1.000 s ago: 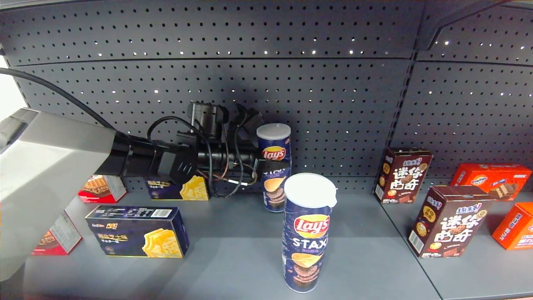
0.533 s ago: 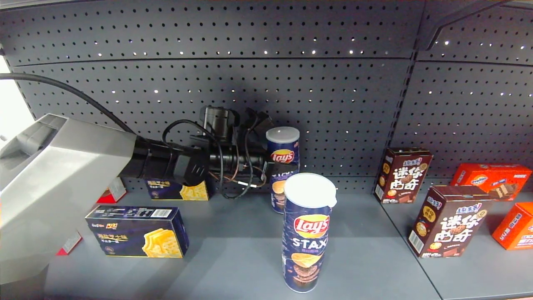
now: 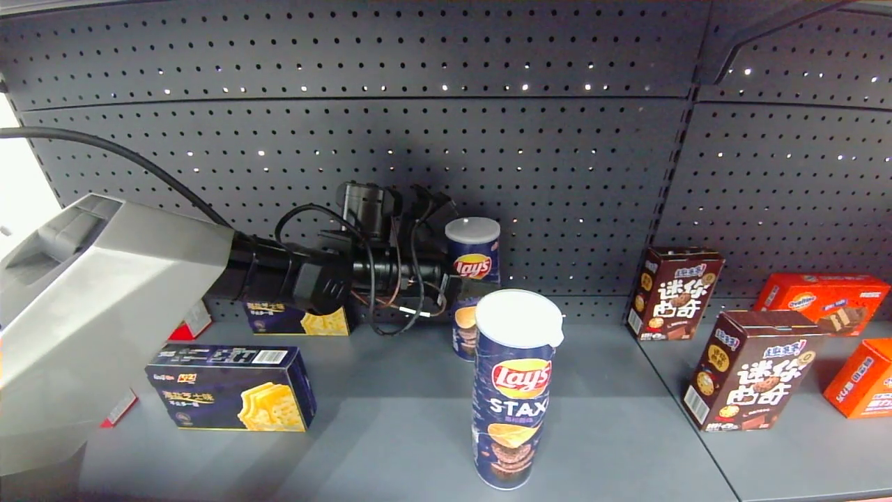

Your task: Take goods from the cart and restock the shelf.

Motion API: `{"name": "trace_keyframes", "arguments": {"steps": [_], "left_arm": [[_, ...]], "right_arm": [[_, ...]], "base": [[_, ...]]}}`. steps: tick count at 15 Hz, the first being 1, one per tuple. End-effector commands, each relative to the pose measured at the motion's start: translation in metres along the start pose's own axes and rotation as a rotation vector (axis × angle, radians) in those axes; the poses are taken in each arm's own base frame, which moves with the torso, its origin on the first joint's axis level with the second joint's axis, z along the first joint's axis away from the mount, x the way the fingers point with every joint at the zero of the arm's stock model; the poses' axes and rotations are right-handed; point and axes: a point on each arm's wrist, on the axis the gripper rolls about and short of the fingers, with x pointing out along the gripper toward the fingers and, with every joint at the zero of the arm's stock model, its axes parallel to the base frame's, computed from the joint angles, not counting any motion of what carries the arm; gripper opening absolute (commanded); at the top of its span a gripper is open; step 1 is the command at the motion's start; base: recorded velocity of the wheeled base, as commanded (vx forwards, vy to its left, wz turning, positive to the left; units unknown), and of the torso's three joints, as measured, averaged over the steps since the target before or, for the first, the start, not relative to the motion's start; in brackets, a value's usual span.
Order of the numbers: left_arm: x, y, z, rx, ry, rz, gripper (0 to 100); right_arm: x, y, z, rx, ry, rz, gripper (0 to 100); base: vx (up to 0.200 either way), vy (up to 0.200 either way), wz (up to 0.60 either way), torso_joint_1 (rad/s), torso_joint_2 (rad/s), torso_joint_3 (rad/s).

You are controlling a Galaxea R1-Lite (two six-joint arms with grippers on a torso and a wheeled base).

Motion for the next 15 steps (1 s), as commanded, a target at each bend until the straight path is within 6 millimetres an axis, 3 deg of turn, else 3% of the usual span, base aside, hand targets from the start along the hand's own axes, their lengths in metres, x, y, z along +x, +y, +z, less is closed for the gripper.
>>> {"name": "trace_keyframes", "arguments": {"steps": [1, 3, 6, 15], "left_arm": [[0.0, -0.001, -0.001, -0.002, 0.003, -0.002, 100], [-0.001, -0.003, -0.008, -0.011, 0.023, -0.004, 100], [-0.026, -0.01, -0.021, 0.009, 0.067, 0.015, 100], [-0.078, -0.042, -0.007, 0.041, 0.026, 0.129, 100]], "right_arm": [[0.0, 0.0, 0.0, -0.001, 0.001, 0.001, 100], [0.0, 0.0, 0.0, 0.001, 0.002, 0.0, 100], [0.0, 0.0, 0.0, 0.018, 0.001, 0.001, 100], [0.0, 0.0, 0.0, 0.018, 0.002, -0.002, 100]], "base": [[0.0, 0.0, 0.0, 0.0, 0.0, 0.0], [0.0, 0.0, 0.0, 0.0, 0.0, 0.0], [0.0, 0.0, 0.0, 0.0, 0.0, 0.0], [0.0, 0.0, 0.0, 0.0, 0.0, 0.0]]}}
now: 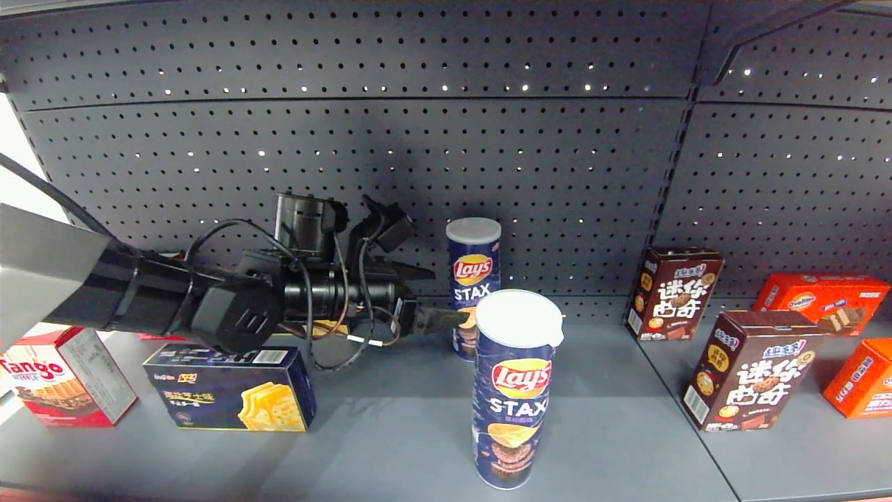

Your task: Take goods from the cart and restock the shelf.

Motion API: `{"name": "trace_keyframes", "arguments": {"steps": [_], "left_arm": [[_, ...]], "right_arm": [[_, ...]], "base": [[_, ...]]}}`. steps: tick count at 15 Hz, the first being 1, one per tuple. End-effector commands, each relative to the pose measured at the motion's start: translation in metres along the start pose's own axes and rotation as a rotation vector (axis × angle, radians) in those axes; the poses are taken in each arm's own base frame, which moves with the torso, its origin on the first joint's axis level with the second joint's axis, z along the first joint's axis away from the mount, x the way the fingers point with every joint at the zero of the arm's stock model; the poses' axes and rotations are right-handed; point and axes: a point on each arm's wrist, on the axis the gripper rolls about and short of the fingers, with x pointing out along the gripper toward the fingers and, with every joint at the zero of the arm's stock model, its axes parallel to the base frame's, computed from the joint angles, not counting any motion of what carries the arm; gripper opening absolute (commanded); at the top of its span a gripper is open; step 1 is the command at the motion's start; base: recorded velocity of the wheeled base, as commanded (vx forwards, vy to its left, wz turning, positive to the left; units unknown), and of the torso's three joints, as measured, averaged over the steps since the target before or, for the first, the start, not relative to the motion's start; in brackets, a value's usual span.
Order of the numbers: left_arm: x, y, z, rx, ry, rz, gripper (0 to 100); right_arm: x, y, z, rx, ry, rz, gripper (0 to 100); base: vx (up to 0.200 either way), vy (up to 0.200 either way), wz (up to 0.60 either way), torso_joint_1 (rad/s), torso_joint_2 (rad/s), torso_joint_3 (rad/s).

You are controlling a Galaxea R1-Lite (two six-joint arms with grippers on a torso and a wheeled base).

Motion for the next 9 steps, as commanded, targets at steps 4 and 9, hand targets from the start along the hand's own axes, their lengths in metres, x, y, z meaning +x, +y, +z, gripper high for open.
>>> {"name": "trace_keyframes", "arguments": {"steps": [4, 9], "left_arm": [[-0.033, -0.019, 0.012, 0.02, -0.01, 0.093, 100], [-0.049, -0.02, 0.006, 0.007, 0.039, 0.268, 100]], "right_arm": [[0.0, 0.0, 0.0, -0.001, 0.001, 0.0, 100], [0.0, 0.0, 0.0, -0.002, 0.004, 0.0, 100]], "base": [[0.0, 0.0, 0.0, 0.0, 0.0, 0.0], [0.0, 0.0, 0.0, 0.0, 0.0, 0.0]]}}
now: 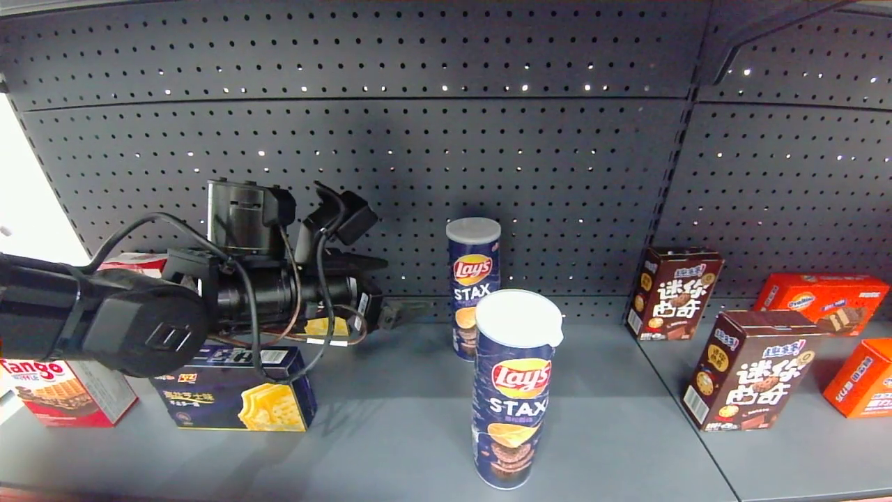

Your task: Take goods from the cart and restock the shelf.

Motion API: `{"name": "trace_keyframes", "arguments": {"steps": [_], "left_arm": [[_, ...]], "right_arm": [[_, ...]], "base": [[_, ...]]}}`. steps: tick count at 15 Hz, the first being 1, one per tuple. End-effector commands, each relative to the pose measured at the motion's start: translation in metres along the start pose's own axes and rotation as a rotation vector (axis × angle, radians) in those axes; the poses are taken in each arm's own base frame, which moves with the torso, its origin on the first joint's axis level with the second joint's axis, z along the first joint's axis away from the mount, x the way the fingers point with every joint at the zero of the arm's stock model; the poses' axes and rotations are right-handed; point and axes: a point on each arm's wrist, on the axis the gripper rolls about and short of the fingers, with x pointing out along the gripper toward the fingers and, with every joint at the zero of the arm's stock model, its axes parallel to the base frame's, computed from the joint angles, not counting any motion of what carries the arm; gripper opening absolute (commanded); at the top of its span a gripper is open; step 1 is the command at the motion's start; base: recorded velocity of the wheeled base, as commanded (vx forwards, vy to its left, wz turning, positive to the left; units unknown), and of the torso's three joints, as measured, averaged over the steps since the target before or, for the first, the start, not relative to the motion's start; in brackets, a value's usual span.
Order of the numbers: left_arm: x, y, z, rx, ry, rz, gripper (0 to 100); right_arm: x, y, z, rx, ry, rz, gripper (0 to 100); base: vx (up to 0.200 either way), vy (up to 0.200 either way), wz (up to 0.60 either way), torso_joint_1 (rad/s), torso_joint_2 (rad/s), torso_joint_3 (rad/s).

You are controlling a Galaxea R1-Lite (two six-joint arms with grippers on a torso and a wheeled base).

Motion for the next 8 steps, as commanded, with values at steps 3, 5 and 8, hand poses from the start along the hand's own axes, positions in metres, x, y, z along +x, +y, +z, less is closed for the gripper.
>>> {"name": "trace_keyframes", "arguments": {"steps": [3, 5, 8], "left_arm": [[0.01, -0.008, -0.003, 0.023, 0.029, 0.089, 100], [0.023, -0.003, -0.011, 0.031, 0.022, 0.155, 100], [0.033, -0.001, -0.019, 0.028, 0.034, 0.176, 100]], "right_arm": [[0.0, 0.0, 0.0, -0.001, 0.002, 0.001, 100], [0.0, 0.0, 0.0, -0.001, 0.002, 0.001, 100], [0.0, 0.0, 0.0, -0.001, 0.002, 0.001, 100]], "base": [[0.0, 0.0, 0.0, 0.0, 0.0, 0.0], [0.0, 0.0, 0.0, 0.0, 0.0, 0.0], [0.0, 0.0, 0.0, 0.0, 0.0, 0.0]]}}
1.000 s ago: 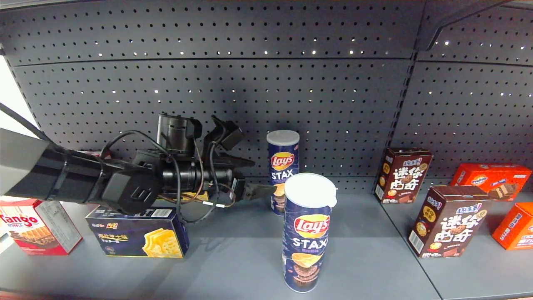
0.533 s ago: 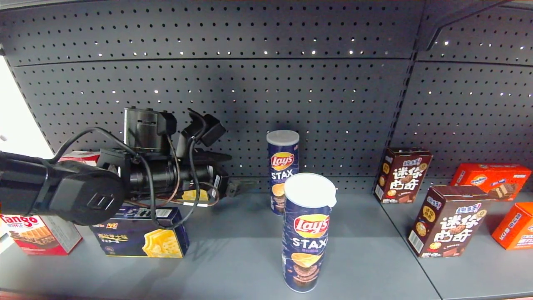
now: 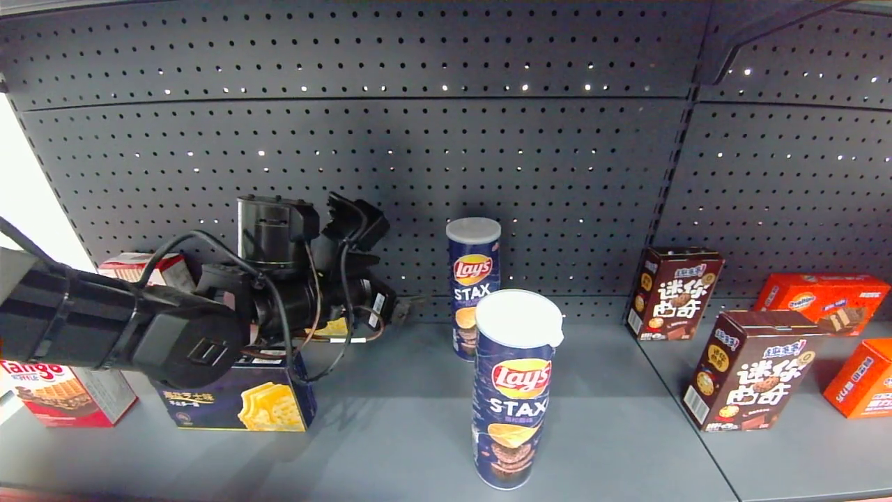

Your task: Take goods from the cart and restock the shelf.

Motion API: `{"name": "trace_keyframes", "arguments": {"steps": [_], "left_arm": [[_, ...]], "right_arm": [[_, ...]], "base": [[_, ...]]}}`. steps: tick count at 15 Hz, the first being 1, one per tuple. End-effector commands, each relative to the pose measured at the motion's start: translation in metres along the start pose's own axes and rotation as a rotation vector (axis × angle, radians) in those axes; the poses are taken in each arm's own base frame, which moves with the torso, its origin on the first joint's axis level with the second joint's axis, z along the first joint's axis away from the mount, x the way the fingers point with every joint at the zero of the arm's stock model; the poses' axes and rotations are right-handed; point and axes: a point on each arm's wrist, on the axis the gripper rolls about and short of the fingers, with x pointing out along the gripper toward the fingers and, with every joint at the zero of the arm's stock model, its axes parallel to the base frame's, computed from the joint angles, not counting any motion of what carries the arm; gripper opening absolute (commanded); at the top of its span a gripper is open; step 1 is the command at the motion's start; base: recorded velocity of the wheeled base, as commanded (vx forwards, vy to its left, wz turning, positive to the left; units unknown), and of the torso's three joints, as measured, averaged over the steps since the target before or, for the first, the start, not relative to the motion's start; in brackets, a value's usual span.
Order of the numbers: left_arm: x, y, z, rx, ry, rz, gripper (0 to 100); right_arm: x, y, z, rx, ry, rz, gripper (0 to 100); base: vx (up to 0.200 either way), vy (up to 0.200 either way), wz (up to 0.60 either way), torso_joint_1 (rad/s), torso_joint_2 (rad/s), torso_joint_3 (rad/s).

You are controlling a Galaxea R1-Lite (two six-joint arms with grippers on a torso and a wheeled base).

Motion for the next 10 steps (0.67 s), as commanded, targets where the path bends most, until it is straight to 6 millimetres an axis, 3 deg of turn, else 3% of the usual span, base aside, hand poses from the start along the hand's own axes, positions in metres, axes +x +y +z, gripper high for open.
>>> {"name": "trace_keyframes", "arguments": {"steps": [1, 10], "left_arm": [[0.01, -0.001, -0.01, -0.006, 0.031, -0.008, 100], [0.041, 0.001, -0.017, 0.003, 0.054, 0.021, 100]], "right_arm": [[0.0, 0.0, 0.0, 0.0, -0.001, 0.001, 100], [0.0, 0.0, 0.0, -0.001, 0.002, -0.001, 100]], "base": [[0.0, 0.0, 0.0, 0.0, 0.0, 0.0], [0.0, 0.0, 0.0, 0.0, 0.0, 0.0]]}}
